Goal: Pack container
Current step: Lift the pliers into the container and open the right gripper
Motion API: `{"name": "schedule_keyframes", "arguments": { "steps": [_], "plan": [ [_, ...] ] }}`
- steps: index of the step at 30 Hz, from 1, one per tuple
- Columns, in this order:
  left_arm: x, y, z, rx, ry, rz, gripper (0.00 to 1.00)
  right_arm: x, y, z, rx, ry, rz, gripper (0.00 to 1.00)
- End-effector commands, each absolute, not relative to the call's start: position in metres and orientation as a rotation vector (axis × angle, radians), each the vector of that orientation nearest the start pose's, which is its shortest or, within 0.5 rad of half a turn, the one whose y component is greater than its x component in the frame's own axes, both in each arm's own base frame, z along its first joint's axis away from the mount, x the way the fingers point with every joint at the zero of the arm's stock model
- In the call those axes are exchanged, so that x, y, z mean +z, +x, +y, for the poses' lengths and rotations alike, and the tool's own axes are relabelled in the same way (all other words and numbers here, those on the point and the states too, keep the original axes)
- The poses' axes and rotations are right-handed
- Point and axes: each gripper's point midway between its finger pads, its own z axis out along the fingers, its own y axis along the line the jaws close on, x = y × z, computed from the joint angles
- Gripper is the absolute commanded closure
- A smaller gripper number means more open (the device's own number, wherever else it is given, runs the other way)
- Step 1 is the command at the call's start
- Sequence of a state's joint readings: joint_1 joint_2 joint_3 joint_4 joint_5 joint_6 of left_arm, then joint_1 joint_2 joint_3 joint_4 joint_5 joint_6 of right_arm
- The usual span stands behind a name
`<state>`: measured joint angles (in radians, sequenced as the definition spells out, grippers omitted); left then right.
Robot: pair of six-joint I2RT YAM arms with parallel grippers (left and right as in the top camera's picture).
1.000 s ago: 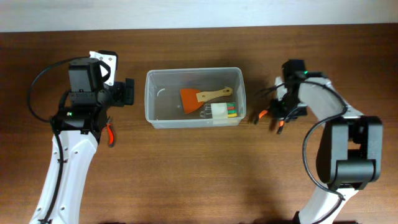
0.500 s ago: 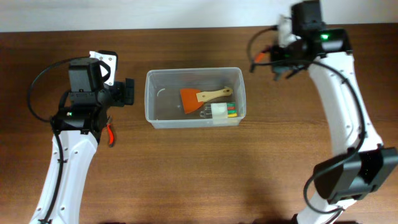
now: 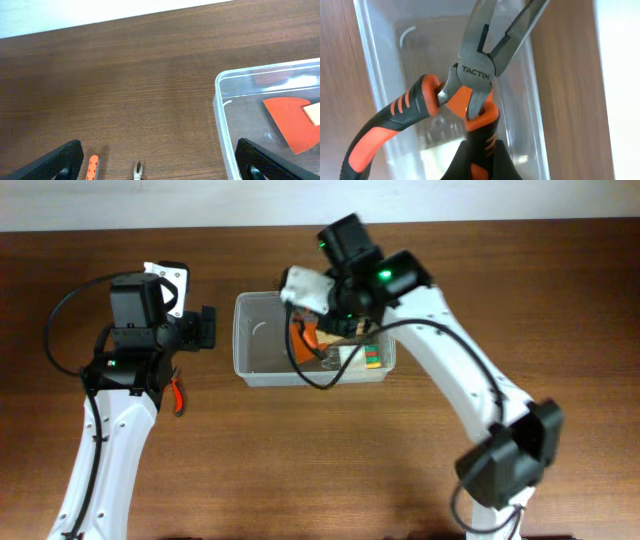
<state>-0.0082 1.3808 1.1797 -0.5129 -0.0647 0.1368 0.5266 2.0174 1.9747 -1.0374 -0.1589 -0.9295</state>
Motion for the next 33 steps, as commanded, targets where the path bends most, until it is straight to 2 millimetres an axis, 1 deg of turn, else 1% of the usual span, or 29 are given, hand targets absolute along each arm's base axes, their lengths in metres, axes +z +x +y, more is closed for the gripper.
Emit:
{"name": "schedule_keyframes", "arguments": {
  "steps": [1, 5, 7, 9, 12, 13, 14, 16, 17, 18, 20, 21, 23, 25, 27, 28, 29, 30, 31, 32, 33],
  "plan": [
    [0.229, 0.412, 0.010, 0.149, 0.114, 2.266, 0.01, 0.160, 0.422, 0.289, 0.103, -2.005, 1.702, 0.96],
    [0.229, 0.412, 0.010, 0.149, 0.114, 2.266, 0.01, 0.126, 0.434, 0.298, 0.113, -2.034, 1.695, 0.92],
    [0.229, 0.412, 0.010, 0.149, 0.114, 2.266, 0.01, 0.104, 0.440, 0.301, 0.122, -2.046, 1.707, 0.86],
    [0.229, 0.412, 0.010, 0.149, 0.114, 2.266, 0.01, 0.091, 0.438, 0.305, 0.142, -2.064, 1.714, 0.80],
    [0.229, 0.412, 0.010, 0.149, 0.114, 2.266, 0.01, 0.079, 0.432, 0.313, 0.166, -2.090, 1.712, 0.61],
    [0.229, 0.412, 0.010, 0.149, 0.114, 2.266, 0.01, 0.078, 0.429, 0.316, 0.169, -2.096, 1.709, 0.48],
    [0.229, 0.412, 0.010, 0.149, 0.114, 2.266, 0.01, 0.078, 0.428, 0.319, 0.172, -2.097, 1.707, 0.39],
    [0.229, 0.412, 0.010, 0.149, 0.114, 2.266, 0.01, 0.084, 0.432, 0.322, 0.148, -2.031, 1.766, 0.29],
    [0.229, 0.412, 0.010, 0.149, 0.114, 2.266, 0.01, 0.097, 0.448, 0.313, 0.062, -1.870, 1.907, 0.22],
    [0.229, 0.412, 0.010, 0.149, 0.114, 2.266, 0.01, 0.106, 0.457, 0.306, 0.014, -1.796, 1.962, 0.21],
    [0.229, 0.412, 0.010, 0.149, 0.114, 2.266, 0.01, 0.131, 0.474, 0.287, -0.069, -1.613, 2.068, 0.21],
    [0.229, 0.412, 0.010, 0.149, 0.114, 2.266, 0.01, 0.149, 0.481, 0.276, -0.088, -1.512, 2.116, 0.21],
    [0.229, 0.412, 0.010, 0.149, 0.114, 2.266, 0.01, 0.184, 0.487, 0.256, -0.065, -1.341, 2.190, 0.21],
    [0.229, 0.412, 0.010, 0.149, 0.114, 2.266, 0.01, 0.223, 0.492, 0.228, -0.033, -1.120, 2.271, 0.20],
    [0.229, 0.412, 0.010, 0.149, 0.114, 2.266, 0.01, 0.260, 0.495, 0.191, -0.005, -0.877, 2.339, 0.20],
    [0.229, 0.412, 0.010, 0.149, 0.114, 2.265, 0.01, 0.271, 0.496, 0.177, 0.001, -0.797, 2.359, 0.20],
    [0.229, 0.412, 0.010, 0.149, 0.114, 2.265, 0.01, 0.284, 0.496, 0.155, 0.008, -0.693, 2.383, 0.20],
    [0.229, 0.412, 0.010, 0.149, 0.114, 2.265, 0.01, 0.292, 0.497, 0.136, 0.014, -0.606, 2.404, 0.20],
    [0.229, 0.412, 0.010, 0.149, 0.114, 2.265, 0.01, 0.299, 0.496, 0.118, 0.022, -0.526, 2.424, 0.17],
    [0.229, 0.412, 0.010, 0.149, 0.114, 2.266, 0.01, 0.302, 0.495, 0.097, 0.035, -0.438, 2.448, 0.16],
    [0.229, 0.412, 0.010, 0.149, 0.114, 2.266, 0.01, 0.302, 0.495, 0.078, 0.044, -0.361, 2.472, 0.16]
  ]
}}
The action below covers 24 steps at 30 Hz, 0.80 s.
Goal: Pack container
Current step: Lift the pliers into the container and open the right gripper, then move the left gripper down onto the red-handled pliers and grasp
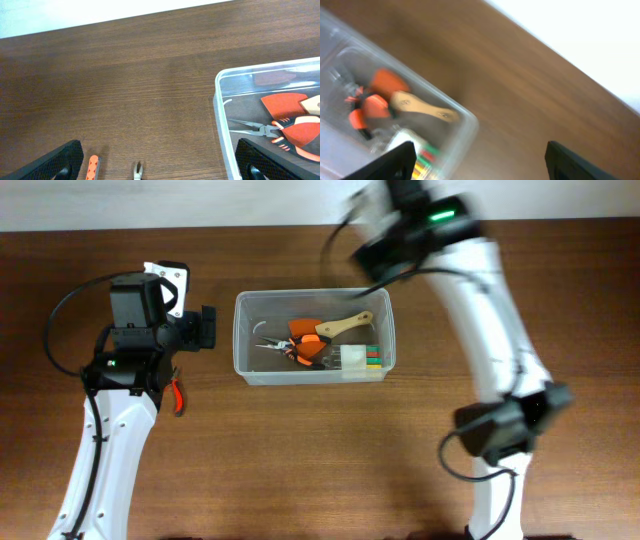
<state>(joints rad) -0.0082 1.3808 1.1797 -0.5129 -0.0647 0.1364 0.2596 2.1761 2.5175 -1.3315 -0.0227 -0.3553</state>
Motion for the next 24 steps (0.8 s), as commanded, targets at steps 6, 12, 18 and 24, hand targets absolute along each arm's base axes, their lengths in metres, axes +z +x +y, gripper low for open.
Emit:
{"name": "schedule_keyframes", "arguments": {
  "steps": [6, 12, 18, 24],
  "plan": [
    [0.229, 0.412, 0.002, 0.098, 0.136, 2.264, 0.01, 0.273, 0.483, -0.037, 0.055, 0.153, 2.627, 0.06],
    [0.210, 0.404, 0.025, 0.134, -0.019, 2.348, 0.01, 0.223, 0.459, -0.113, 0.062, 0.486, 2.737, 0.02],
    [0.145, 0.376, 0.068, 0.096, -0.285, 2.597, 0.01, 0.181, 0.444, -0.128, 0.074, 0.567, 2.834, 0.01],
    [0.087, 0.367, 0.075, 0.020, -0.284, 2.786, 0.01, 0.154, 0.439, -0.125, 0.085, 0.577, 2.883, 0.02]
  ]
}}
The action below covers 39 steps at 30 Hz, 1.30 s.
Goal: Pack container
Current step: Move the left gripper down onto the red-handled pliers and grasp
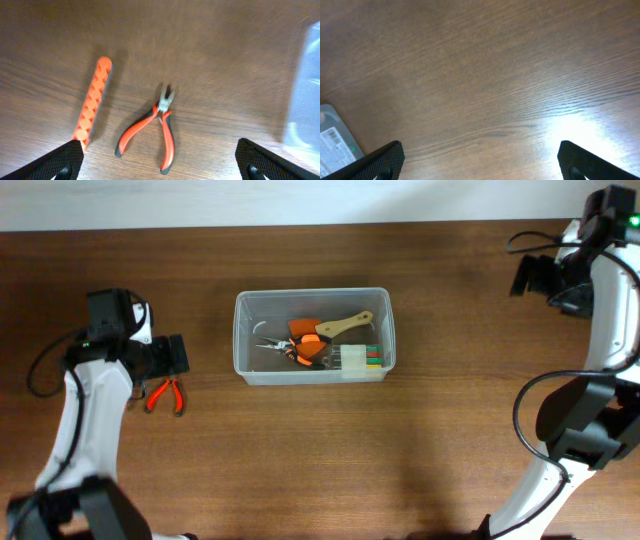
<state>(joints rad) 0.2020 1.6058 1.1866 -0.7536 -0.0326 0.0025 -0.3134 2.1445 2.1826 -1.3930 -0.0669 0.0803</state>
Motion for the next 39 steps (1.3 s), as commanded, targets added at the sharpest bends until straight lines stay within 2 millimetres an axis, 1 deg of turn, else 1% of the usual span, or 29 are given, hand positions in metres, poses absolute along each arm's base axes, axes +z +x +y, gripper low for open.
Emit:
{"name": "schedule_keyframes", "arguments": {
  "steps": [1, 5, 6, 7, 8, 9, 12, 16, 19, 22, 25, 26, 30, 31, 34, 37, 39],
  "plan": [
    [0.079, 0.366, 0.075, 0.017, -0.286, 2.807, 0.01, 0.152, 0.439, -0.125, 0.085, 0.577, 2.885, 0.02],
    [0.051, 0.358, 0.073, 0.003, -0.297, 2.902, 0.00, 0.150, 0.438, -0.125, 0.086, 0.579, 2.889, 0.02],
    [0.047, 0.355, 0.072, -0.001, -0.301, 2.920, 0.07, 0.150, 0.438, -0.125, 0.086, 0.579, 2.889, 0.02],
    [0.043, 0.352, 0.072, -0.005, -0.304, 2.939, 0.16, 0.150, 0.438, -0.125, 0.086, 0.579, 2.889, 0.01],
    [0.039, 0.349, 0.071, -0.007, -0.305, 2.960, 0.20, 0.150, 0.438, -0.125, 0.086, 0.579, 2.889, 0.01],
    [0.037, 0.346, 0.069, -0.011, -0.306, 2.976, 0.20, 0.150, 0.438, -0.125, 0.086, 0.579, 2.889, 0.02],
    [0.028, 0.340, 0.068, -0.022, -0.386, 3.007, 0.20, 0.150, 0.438, -0.125, 0.086, 0.578, 2.889, 0.01],
    [0.020, 0.339, 0.064, -0.030, -0.471, 3.018, 0.20, 0.150, 0.438, -0.125, 0.086, 0.578, 2.889, 0.02],
    [0.013, 0.338, 0.058, -0.034, -0.503, 3.035, 0.20, 0.150, 0.438, -0.125, 0.086, 0.579, 2.890, 0.02],
    [0.003, 0.337, 0.049, -0.036, -0.497, 3.065, 0.20, 0.150, 0.438, -0.125, 0.086, 0.579, 2.890, 0.02],
    [-0.005, 0.336, 0.046, -0.029, -0.480, 3.087, 0.21, 0.150, 0.438, -0.125, 0.086, 0.579, 2.890, 0.01],
    [-0.006, 0.335, 0.046, -0.020, -0.481, 3.091, 0.25, 0.150, 0.438, -0.125, 0.086, 0.579, 2.890, 0.02],
    [-0.014, 0.331, 0.049, 0.008, -0.492, 3.118, 0.33, 0.150, 0.438, -0.125, 0.087, 0.579, 2.891, 0.02],
    [-0.016, 0.330, 0.049, 0.012, -0.492, 3.123, 0.34, 0.150, 0.438, -0.125, 0.086, 0.579, 2.891, 0.01],
    [-0.018, 0.330, 0.049, 0.012, -0.493, 3.129, 0.40, 0.150, 0.438, -0.125, 0.086, 0.579, 2.891, 0.01],
    [-0.018, 0.331, 0.050, 0.013, -0.494, 3.124, 0.51, 0.150, 0.438, -0.125, 0.086, 0.579, 2.890, 0.02],
    [-0.018, 0.331, 0.050, 0.013, -0.493, 3.122, 0.62, 0.150, 0.438, -0.125, 0.086, 0.579, 2.890, 0.01]
  ]
}}
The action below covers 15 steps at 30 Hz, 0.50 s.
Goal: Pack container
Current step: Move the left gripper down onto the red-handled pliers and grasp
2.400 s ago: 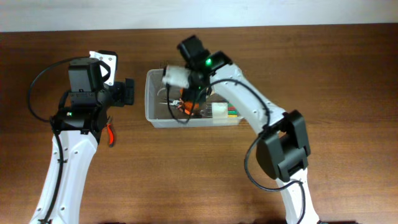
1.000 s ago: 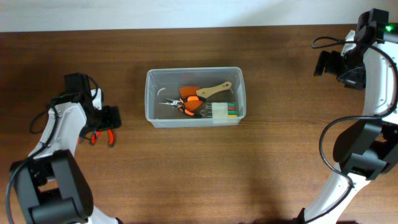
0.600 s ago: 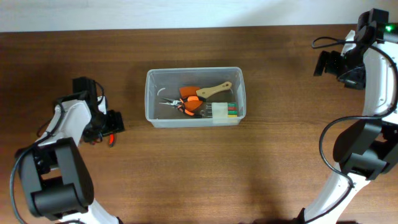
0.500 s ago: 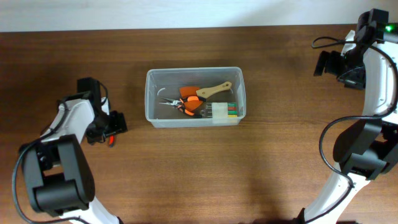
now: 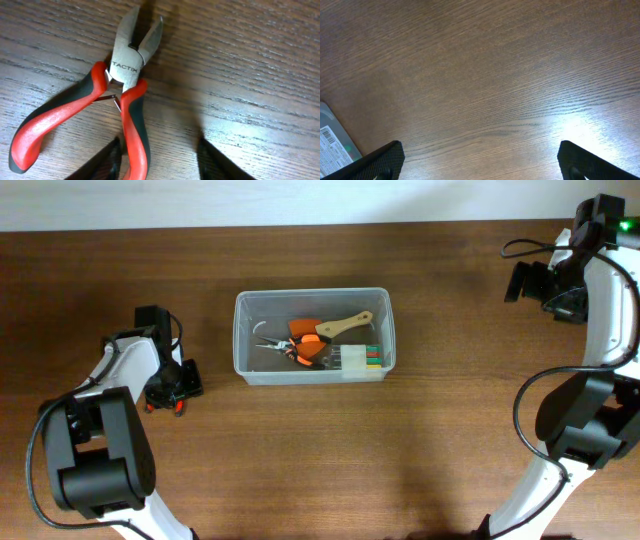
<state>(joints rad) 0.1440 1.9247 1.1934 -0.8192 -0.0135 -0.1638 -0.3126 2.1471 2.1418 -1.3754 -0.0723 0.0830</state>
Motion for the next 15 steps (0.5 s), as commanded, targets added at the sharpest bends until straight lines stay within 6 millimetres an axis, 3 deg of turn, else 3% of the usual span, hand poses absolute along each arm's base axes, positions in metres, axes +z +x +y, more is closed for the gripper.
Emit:
{"name": "schedule_keyframes", "arguments": {
  "steps": [1, 4, 8, 10, 15],
  "plan": [
    [-0.018, 0.331, 0.050, 0.017, -0.493, 3.122, 0.69, 0.150, 0.438, -0.125, 0.086, 0.579, 2.890, 0.01],
    [-0.018, 0.331, 0.052, 0.036, -0.493, 3.121, 0.80, 0.150, 0.438, -0.125, 0.086, 0.579, 2.890, 0.01],
    [-0.018, 0.331, 0.053, 0.042, -0.492, 3.119, 0.87, 0.150, 0.438, -0.125, 0.086, 0.579, 2.890, 0.02],
    [-0.018, 0.333, 0.053, 0.041, -0.491, 3.111, 0.98, 0.150, 0.438, -0.125, 0.086, 0.579, 2.890, 0.02],
    [-0.002, 0.351, 0.056, 0.039, -0.476, 3.076, 0.98, 0.150, 0.438, -0.125, 0.086, 0.578, 2.890, 0.02]
  ]
}}
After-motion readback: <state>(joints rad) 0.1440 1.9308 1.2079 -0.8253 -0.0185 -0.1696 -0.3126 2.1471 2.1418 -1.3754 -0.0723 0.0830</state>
